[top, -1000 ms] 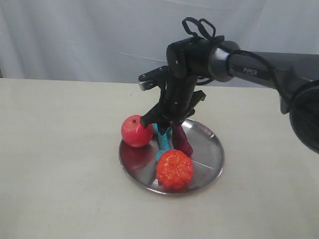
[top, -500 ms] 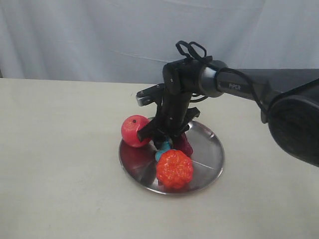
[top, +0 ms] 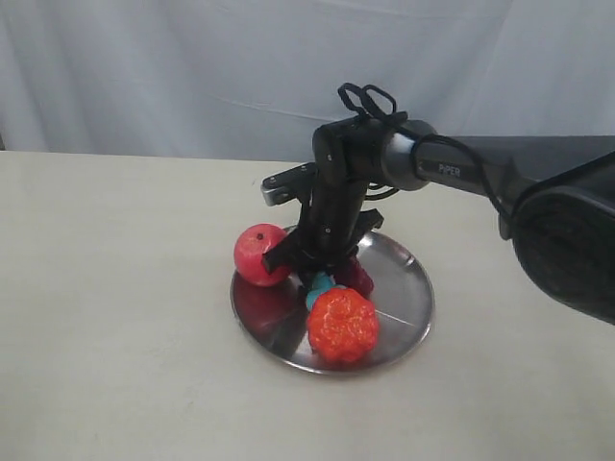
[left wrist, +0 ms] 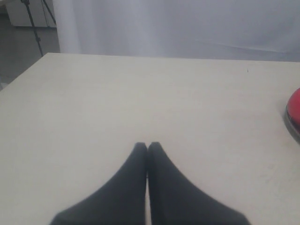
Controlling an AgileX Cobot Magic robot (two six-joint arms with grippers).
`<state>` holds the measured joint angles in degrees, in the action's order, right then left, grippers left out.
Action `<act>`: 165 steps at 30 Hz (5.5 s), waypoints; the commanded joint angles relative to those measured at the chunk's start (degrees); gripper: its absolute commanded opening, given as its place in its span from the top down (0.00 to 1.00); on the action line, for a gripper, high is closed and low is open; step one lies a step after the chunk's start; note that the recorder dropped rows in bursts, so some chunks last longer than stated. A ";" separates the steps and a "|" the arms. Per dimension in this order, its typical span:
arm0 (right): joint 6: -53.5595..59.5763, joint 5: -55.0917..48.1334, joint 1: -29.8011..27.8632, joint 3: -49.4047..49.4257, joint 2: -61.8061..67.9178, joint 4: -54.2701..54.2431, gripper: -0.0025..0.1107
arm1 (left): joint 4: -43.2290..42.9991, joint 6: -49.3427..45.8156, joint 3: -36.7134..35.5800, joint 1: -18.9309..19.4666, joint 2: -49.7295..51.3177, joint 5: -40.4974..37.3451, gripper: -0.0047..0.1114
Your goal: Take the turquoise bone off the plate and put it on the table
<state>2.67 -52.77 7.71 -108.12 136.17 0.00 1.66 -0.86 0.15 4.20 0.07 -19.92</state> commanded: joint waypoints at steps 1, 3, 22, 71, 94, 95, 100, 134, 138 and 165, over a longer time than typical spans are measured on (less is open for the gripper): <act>-0.03 -0.74 0.03 -0.46 -4.32 0.00 0.98 | 0.27 0.24 -0.15 0.26 -0.07 0.31 0.96; -0.16 -2.03 0.03 -0.46 -7.31 0.00 0.98 | 0.27 0.24 -0.15 0.26 -0.07 0.31 0.96; -0.86 -17.19 -20.18 6.02 -32.37 2.91 0.98 | 0.27 0.24 -0.15 0.26 -0.07 0.31 0.96; 33.42 -4.39 -25.25 4.29 -1.83 -5.87 0.98 | -0.02 0.24 -0.15 0.26 -0.07 0.31 0.96; 21.27 -8.87 -23.95 3.45 -5.04 -3.36 0.41 | 0.23 0.24 -0.15 0.26 -0.07 0.31 0.96; 20.65 -9.84 -23.95 3.31 -6.28 -2.91 0.44 | 0.23 0.24 -0.15 0.26 -0.07 0.31 0.96; 16.05 -11.97 -24.06 3.31 -15.57 -3.01 0.66 | 0.23 0.24 -0.15 0.26 -0.07 0.31 0.96; 7.50 38.45 -21.24 72.84 -121.79 -20.52 0.98 | 0.23 0.24 -0.15 0.26 -0.07 0.31 0.96; 7.12 38.56 -21.24 72.83 -125.50 -20.52 0.98 | 0.23 0.24 -0.15 0.26 -0.07 0.31 0.96; 2.58 36.62 -28.90 82.26 -136.17 -17.43 0.98 | 0.23 0.24 -0.15 0.26 -0.07 0.31 0.96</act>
<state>7.31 -16.57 -19.31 -30.30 0.56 -18.21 1.66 -0.86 0.15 4.20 0.07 -19.92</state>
